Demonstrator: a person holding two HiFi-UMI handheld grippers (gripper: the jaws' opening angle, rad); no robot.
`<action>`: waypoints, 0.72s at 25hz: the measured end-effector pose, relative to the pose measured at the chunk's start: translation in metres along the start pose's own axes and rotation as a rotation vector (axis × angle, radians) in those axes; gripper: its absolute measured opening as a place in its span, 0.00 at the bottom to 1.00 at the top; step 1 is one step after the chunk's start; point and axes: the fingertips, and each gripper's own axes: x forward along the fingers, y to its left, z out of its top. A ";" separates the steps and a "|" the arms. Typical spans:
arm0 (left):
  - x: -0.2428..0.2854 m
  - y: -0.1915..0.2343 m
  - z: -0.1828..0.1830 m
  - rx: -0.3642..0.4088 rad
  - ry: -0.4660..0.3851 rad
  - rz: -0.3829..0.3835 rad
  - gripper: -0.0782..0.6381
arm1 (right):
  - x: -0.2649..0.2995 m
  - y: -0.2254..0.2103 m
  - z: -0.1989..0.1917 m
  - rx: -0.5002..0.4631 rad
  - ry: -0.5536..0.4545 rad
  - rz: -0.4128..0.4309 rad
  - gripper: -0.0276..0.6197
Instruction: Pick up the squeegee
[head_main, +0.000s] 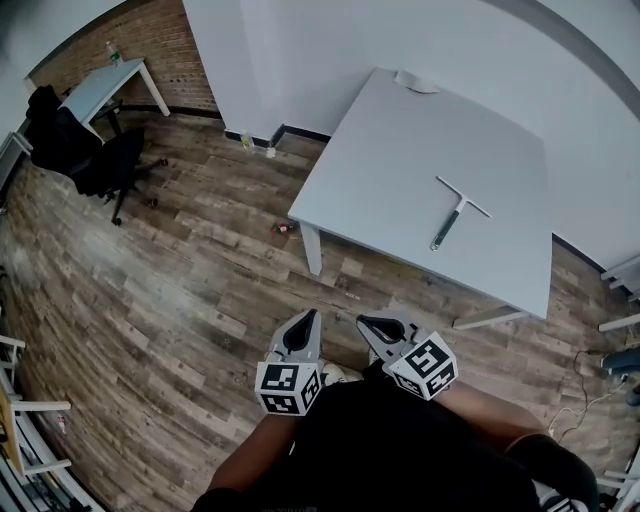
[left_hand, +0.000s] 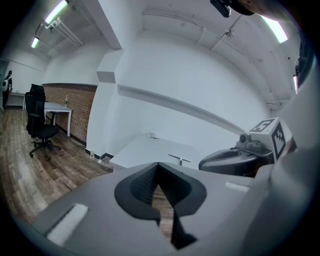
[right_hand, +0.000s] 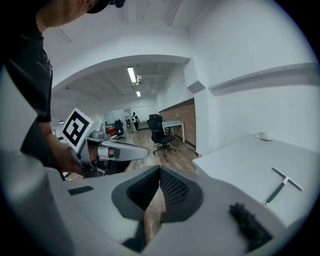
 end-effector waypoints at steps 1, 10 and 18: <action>0.002 0.001 -0.001 0.001 0.005 -0.004 0.12 | -0.001 -0.002 -0.001 0.008 -0.001 -0.012 0.05; 0.028 -0.023 -0.007 0.035 0.077 -0.083 0.12 | -0.019 -0.046 -0.010 0.147 -0.043 -0.113 0.05; 0.043 -0.015 -0.008 0.040 0.092 -0.052 0.12 | -0.012 -0.067 -0.009 0.161 -0.057 -0.104 0.05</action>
